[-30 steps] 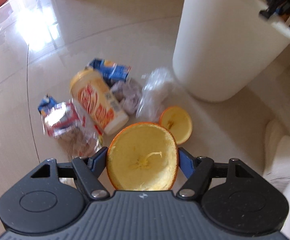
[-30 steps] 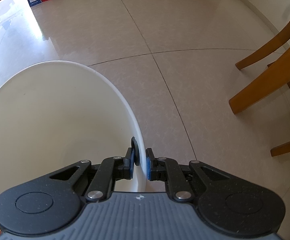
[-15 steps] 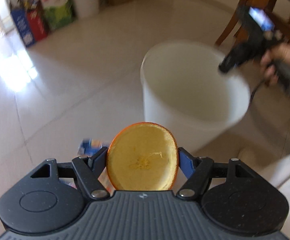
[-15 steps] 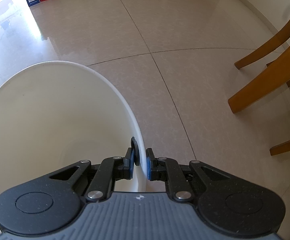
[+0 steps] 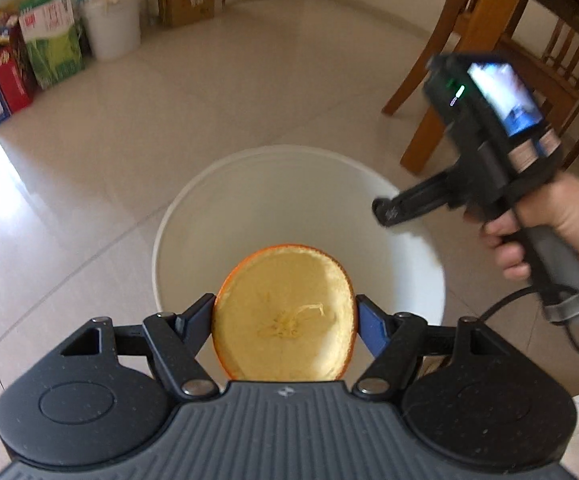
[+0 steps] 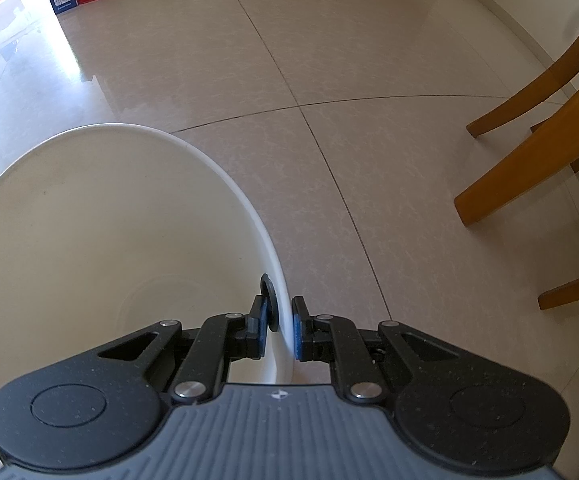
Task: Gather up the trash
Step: 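Carry the orange peel over the wastebasket and open the left gripper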
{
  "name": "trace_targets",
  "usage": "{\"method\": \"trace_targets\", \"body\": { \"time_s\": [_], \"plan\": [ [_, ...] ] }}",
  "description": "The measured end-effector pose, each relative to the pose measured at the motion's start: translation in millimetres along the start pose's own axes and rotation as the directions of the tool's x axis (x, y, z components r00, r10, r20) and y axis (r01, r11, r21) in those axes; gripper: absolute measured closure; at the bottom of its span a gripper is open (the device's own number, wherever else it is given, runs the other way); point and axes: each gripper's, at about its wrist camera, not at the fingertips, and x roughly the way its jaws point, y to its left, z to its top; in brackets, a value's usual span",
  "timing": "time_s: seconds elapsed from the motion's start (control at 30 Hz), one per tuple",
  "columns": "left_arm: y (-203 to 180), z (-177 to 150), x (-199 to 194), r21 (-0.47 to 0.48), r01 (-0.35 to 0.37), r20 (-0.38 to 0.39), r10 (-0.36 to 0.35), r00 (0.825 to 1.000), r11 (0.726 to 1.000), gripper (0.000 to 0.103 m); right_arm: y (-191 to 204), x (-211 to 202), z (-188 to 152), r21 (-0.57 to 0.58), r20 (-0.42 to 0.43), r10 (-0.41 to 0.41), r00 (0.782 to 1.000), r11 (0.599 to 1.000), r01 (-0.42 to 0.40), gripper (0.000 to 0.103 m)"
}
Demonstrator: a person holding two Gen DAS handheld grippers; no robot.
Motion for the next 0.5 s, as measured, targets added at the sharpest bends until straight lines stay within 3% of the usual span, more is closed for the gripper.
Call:
{"method": "trace_targets", "body": {
  "time_s": [0.1,0.17,0.27,0.5],
  "plan": [
    [-2,-6,12,-0.009,0.0,-0.039,0.0,0.999,1.0,0.029,0,0,-1,-0.003,0.003,0.003,1.0,1.0,-0.003,0.088],
    [0,-8,13,-0.037,-0.004,-0.043,0.002,0.999,0.999,0.021,-1,0,-1,-0.004,0.003,0.005,1.0,1.0,-0.005,0.088],
    [5,-8,7,-0.066,-0.001,-0.002,0.0,1.0,0.998,0.01,-1,0,-1,0.0,0.003,0.006,1.0,1.0,-0.006,0.089],
    [10,-13,-19,-0.015,-0.064,0.096,0.065,0.993,0.998,0.005,-1,-1,-1,0.001,0.004,0.004,1.0,1.0,-0.004,0.089]
  ]
}}
